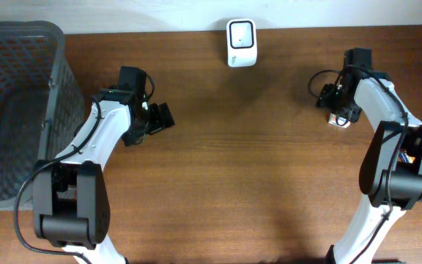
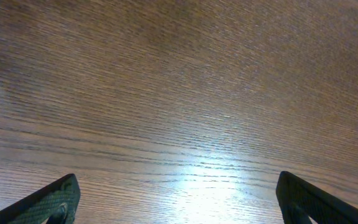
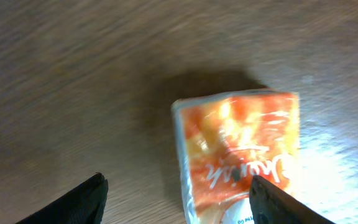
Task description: Scan the item barcode
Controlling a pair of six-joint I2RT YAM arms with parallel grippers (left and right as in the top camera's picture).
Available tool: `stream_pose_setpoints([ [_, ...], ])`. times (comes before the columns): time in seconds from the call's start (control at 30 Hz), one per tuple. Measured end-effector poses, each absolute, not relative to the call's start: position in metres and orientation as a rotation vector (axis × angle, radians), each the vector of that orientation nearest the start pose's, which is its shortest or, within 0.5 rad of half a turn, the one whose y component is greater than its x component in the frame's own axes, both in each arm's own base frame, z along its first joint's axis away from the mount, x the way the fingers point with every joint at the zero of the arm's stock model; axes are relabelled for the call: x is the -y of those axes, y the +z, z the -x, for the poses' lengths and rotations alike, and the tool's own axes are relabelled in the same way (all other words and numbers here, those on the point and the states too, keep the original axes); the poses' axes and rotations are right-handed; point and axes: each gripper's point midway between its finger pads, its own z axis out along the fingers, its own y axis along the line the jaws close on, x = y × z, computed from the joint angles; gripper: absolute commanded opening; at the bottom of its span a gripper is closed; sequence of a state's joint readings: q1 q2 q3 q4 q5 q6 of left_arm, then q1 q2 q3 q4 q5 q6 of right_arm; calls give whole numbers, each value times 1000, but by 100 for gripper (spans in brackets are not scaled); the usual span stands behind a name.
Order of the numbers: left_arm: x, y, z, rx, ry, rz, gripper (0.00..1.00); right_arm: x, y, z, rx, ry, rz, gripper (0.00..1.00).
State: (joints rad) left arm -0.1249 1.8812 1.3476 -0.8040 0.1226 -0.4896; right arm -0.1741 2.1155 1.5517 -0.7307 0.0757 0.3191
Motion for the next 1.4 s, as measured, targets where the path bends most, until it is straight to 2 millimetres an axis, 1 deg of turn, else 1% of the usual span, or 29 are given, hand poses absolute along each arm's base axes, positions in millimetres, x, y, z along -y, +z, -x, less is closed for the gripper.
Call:
stream_pose_setpoints([
  [0.03, 71, 54, -393, -2899, -276, 513, 99, 101, 22, -452, -2760, -140, -734, 44],
  [0.1, 71, 54, -393, -2899, -276, 513, 99, 111, 13, -448, -2767, -215, -765, 43],
  [0.13, 71, 54, -393, -2899, -277, 513, 99, 114, 13, -446, -2767, -241, -770, 36],
  [0.17, 71, 54, -393, -2899, -276, 513, 99, 118, 12, -442, -2779, -278, -780, 22],
  [0.2, 71, 54, -393, -2899, -276, 513, 99, 127, 11, -434, -2786, -335, -812, 12],
  [0.23, 71, 54, -393, -2899, -277, 513, 99, 136, 11, -428, -2790, -381, -838, 5],
  [0.27, 71, 54, -393, -2899, -276, 513, 99, 147, 13, -421, -2788, -429, -870, 4],
  [0.3, 71, 54, -393, -2899, -276, 513, 99, 167, 14, -409, -2782, -496, -934, 4],
  [0.37, 71, 54, -393, -2899, -276, 514, 99, 195, 14, -388, -2789, -569, -1024, 4],
  [0.43, 71, 54, -393, -2899, -276, 513, 99, 228, 15, -357, -2805, -623, -1157, 4],
  [0.5, 71, 54, -393, -2900, -276, 513, 99, 241, 21, -343, -2816, -639, -1216, 4],
  [0.57, 71, 54, -393, -2898, -277, 513, 99, 251, 43, -345, -2797, -639, -1247, 22],
  [0.6, 71, 54, -393, -2899, -276, 513, 99, 253, 60, -352, -2776, -616, -1245, 36],
  [0.63, 71, 54, -393, -2898, -277, 513, 99, 251, 72, -358, -2761, -582, -1228, 46],
  [0.67, 71, 54, -393, -2897, -277, 512, 99, 247, 94, -372, -2726, -507, -1184, 47],
  [0.7, 71, 54, -394, -2895, -278, 512, 99, 239, 118, -381, -2702, -441, -1129, 52],
  [0.73, 71, 54, -394, -2896, -278, 512, 99, 234, 131, -384, -2686, -405, -1106, 64],
  [0.77, 71, 54, -394, -2896, -278, 512, 99, 228, 153, -388, -2644, -364, -1081, 64],
  [0.83, 71, 54, -393, -2898, -277, 513, 99, 221, 171, -385, -2627, -325, -1063, 66],
  [0.9, 71, 54, -393, -2899, -277, 513, 99, 211, 177, -382, -2639, -260, -1052, 70],
  [0.97, 71, 54, -393, -2899, -276, 513, 99, 194, 189, -380, -2640, -141, -1028, 73],
  [1.0, 71, 54, -393, -2900, -276, 513, 99, 182, 204, -375, -2626, -68, -1006, 74],
  [1.07, 71, 54, -393, -2899, -277, 513, 99, 154, 248, -354, -2579, 45, -956, 76],
  [1.1, 71, 54, -393, -2899, -276, 514, 99, 144, 261, -343, -2570, 63, -936, 76],
  [1.17, 70, 54, -393, -2899, -276, 513, 99, 105, 297, -311, -2566, 98, -809, 80],
  [1.2, 71, 54, -393, -2900, -276, 513, 99, 91, 303, -304, -2574, 107, -758, 82],
  [1.27, 71, 54, -393, -2899, -277, 513, 99, 65, 304, -289, -2613, 130, -657, 83],
  [1.3, 71, 54, -393, -2900, -277, 514, 99, 53, 302, -280, -2636, 140, -615, 99],
  [1.4, 71, 54, -393, -2900, -277, 513, 99, 30, 299, -242, -2692, 162, -550, 99],
])
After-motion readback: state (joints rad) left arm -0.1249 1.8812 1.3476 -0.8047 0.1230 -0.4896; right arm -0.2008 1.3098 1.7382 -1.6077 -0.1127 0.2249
